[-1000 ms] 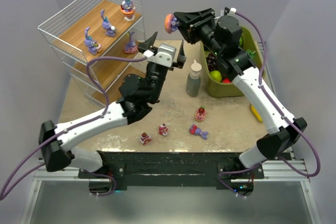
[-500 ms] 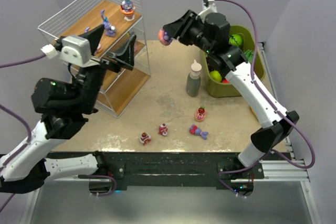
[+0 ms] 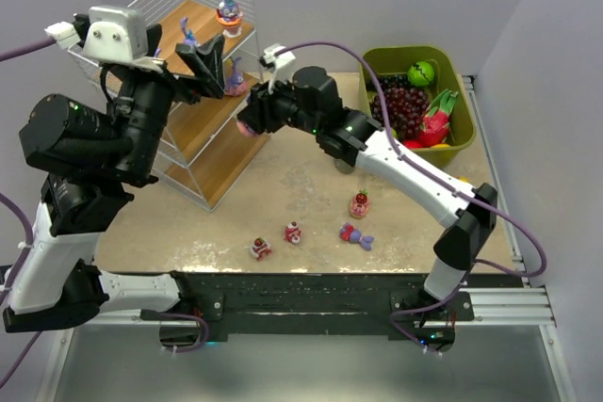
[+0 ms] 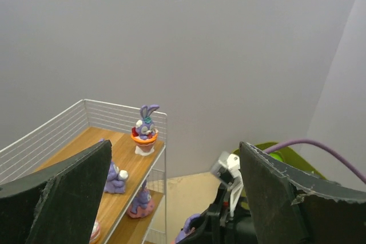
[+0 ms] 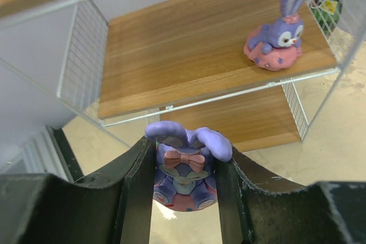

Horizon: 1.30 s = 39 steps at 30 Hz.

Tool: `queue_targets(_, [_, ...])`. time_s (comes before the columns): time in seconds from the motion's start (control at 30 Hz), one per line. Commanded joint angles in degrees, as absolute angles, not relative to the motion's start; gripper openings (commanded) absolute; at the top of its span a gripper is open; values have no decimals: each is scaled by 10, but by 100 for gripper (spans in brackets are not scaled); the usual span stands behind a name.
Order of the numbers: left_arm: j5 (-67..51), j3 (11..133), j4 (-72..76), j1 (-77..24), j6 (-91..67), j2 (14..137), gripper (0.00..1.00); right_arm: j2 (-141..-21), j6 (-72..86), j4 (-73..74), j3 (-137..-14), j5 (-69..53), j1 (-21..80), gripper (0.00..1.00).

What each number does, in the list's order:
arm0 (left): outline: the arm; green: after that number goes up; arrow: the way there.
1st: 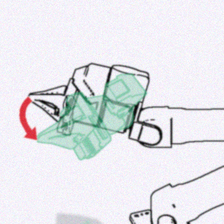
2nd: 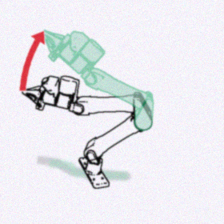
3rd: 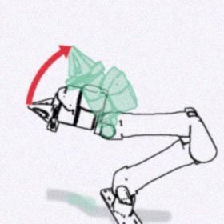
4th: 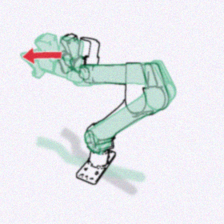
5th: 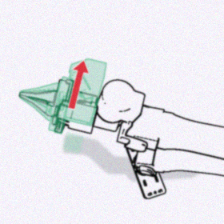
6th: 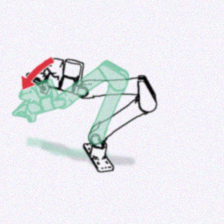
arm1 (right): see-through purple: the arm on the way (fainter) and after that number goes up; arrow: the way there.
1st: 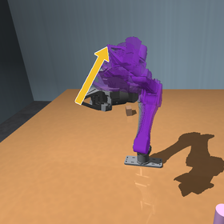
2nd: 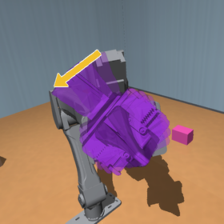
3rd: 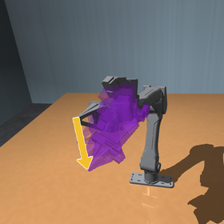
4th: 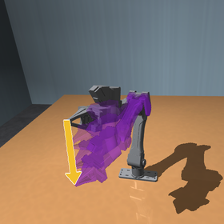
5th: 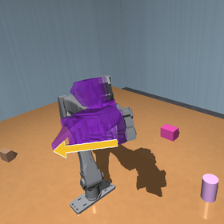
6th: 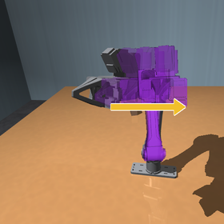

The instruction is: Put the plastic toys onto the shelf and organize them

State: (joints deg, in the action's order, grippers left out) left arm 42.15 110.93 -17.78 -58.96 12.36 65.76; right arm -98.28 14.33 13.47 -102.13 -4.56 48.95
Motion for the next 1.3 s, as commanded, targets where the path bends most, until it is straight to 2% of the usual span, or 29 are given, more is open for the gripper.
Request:
queue_targets(0.0, [474,1162,-247,-591,99,680,97,-1028,68,70,-1063,-48,499,0])
queue_targets(0.3, [469,1159,-263,-591,74,674,97,-1109,31,30,-1123,-17,519,0])
queue_targets(0.97, [495,1103,-200,-591,117,643,99,-1178,3,-18,-1189,30,534,0])
queue_targets(1.27, [507,1087,-192,-591,120,632,99,-1235,-40,42,-1272,33,534,0])
